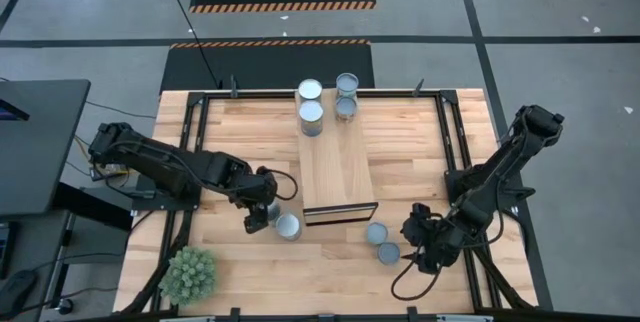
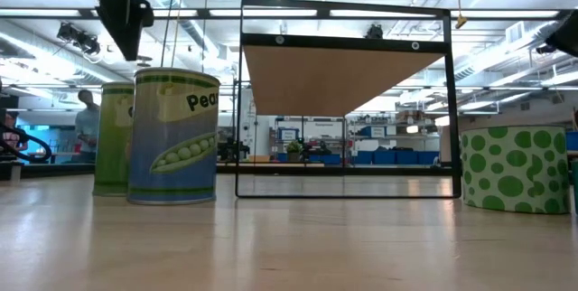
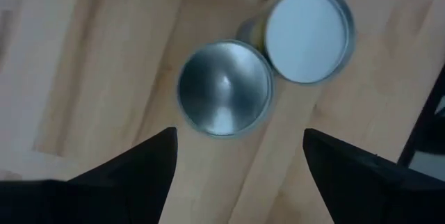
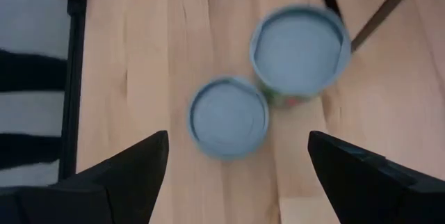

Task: Pick and place cans onto a shelf
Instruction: Put the canned strawberries on the shelf

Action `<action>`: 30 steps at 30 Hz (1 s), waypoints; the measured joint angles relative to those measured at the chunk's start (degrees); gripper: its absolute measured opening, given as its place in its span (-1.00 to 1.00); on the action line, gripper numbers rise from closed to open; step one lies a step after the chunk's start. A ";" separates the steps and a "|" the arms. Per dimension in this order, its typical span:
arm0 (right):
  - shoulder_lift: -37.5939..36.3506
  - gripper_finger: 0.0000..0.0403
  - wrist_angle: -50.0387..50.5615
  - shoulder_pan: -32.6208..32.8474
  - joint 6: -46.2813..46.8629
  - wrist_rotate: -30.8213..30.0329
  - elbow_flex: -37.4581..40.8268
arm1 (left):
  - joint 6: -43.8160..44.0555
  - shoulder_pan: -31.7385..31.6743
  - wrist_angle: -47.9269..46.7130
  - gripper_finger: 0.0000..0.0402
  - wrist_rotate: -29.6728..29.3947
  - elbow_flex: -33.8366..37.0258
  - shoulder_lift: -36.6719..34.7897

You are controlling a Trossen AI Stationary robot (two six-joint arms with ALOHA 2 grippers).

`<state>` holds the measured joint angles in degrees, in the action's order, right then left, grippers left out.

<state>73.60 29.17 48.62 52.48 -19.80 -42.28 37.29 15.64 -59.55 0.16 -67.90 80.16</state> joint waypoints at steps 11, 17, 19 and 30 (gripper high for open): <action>9.04 0.72 -9.05 0.20 -3.21 -12.37 -0.81 | -0.42 0.02 -0.65 0.57 -2.02 0.00 -1.81; 10.82 0.72 -9.86 0.22 -0.54 -21.04 -0.80 | -0.47 0.02 -1.31 0.57 -1.85 0.00 -1.90; 11.11 0.72 -10.84 -0.34 -1.93 -21.57 -0.81 | -0.50 0.02 -1.60 0.57 -1.86 0.00 -1.90; 13.20 0.72 -10.06 -3.16 -0.48 -17.69 -0.79 | -1.93 -0.09 -1.61 0.57 -2.78 0.00 -1.89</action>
<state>86.80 19.11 45.46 52.00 -37.49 -43.07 35.35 15.55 -61.17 -2.62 -67.90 78.26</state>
